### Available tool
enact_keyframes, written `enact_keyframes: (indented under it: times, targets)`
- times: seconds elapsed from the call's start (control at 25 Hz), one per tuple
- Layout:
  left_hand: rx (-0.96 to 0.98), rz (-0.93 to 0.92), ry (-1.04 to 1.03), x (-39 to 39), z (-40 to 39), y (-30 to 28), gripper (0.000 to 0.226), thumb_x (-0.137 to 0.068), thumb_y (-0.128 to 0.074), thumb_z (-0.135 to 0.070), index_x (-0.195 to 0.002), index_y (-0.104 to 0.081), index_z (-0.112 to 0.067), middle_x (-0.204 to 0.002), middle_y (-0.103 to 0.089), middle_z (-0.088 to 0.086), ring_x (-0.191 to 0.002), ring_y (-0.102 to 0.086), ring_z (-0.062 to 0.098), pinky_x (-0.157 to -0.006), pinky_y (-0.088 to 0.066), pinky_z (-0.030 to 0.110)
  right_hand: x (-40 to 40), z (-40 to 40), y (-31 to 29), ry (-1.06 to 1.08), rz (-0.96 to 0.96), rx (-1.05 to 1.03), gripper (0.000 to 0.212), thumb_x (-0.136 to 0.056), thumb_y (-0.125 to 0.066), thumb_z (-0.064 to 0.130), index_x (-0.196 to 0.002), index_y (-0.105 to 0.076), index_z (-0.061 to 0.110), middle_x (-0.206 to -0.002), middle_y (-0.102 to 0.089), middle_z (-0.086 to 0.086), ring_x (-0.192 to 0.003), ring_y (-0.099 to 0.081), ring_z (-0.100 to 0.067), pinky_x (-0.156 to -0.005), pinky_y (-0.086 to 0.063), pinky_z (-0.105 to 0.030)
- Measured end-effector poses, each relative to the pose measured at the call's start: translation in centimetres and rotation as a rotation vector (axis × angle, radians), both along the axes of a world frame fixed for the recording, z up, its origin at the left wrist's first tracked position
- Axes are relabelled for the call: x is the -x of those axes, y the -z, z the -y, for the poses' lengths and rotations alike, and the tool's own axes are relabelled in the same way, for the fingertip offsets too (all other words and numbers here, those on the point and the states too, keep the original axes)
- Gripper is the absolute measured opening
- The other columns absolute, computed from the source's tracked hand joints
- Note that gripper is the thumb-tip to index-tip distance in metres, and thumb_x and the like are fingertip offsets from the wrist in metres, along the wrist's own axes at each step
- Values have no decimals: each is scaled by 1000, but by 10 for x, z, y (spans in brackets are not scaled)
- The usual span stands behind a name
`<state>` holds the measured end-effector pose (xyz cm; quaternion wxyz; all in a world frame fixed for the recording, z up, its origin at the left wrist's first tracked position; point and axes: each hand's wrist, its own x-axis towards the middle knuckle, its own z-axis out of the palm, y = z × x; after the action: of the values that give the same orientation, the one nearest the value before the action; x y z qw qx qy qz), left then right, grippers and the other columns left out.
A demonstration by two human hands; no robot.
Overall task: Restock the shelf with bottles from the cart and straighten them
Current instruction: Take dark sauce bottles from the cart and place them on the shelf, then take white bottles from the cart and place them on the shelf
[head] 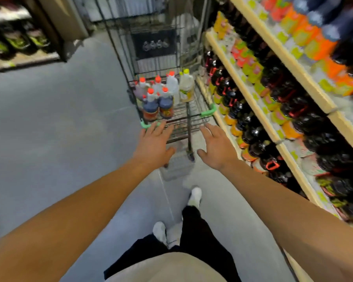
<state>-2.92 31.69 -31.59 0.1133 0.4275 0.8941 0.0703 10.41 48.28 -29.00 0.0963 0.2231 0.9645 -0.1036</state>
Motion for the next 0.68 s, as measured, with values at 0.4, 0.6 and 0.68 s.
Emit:
enact_keyframes:
  times: [0.4,0.6,0.68]
  targets:
    - [171,141,-278,93,-63,89,70,-93,-46,-49,-151,-14,-28,-160,-12,3,-147,-7,29,-118,-9,51,146,-123,110,-173,144,113,69,-87,-59,36,-145,-34,11,-147,-36,-11,-137,-31,-31,-115,-26,-41]
    - [238,176,-325,110,-82,132,68,-92,-46,-49,-150,-16,-30,-159,-16,4,-147,-10,30,-118,-6,52,171,-159,162,-309,244,73,51,-96,-33,41,-142,-39,19,-141,-46,-5,-133,-36,-28,-112,-27,-44]
    - [266,175,-338,103,-83,147,67,-92,-45,-51,-150,-17,-33,-159,-19,4,-146,-12,31,-118,-2,54,169,-161,176,-305,269,84,44,-101,-26,38,-141,-41,26,-140,-49,-1,-137,-34,-24,-115,-15,-44]
